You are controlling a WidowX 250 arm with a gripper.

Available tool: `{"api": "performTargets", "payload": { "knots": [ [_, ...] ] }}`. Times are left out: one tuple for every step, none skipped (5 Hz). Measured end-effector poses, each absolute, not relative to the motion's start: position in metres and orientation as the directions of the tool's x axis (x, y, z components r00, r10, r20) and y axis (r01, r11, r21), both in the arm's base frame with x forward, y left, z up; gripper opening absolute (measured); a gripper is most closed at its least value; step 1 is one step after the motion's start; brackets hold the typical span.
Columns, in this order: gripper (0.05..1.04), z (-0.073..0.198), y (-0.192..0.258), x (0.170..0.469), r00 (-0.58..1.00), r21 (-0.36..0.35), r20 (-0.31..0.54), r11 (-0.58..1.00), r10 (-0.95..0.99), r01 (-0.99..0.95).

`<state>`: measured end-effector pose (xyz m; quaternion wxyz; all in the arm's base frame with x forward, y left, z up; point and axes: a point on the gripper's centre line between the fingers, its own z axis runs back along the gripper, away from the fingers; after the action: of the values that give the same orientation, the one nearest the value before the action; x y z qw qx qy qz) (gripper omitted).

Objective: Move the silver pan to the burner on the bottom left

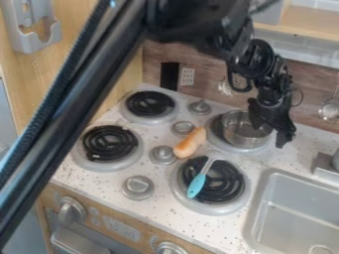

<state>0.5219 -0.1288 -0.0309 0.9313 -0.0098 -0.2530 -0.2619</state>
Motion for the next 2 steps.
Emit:
{"api": "performTargets", "payload": {
  "knots": [
    [0.631,-0.0419,-0.1276,0.5200,0.747,0.117,0.434,0.854,-0.503,0.507],
    [0.327,-0.0388,-0.1271,0.5211,0.742,0.126,0.423,0.845,-0.520,0.520]
  ]
}}
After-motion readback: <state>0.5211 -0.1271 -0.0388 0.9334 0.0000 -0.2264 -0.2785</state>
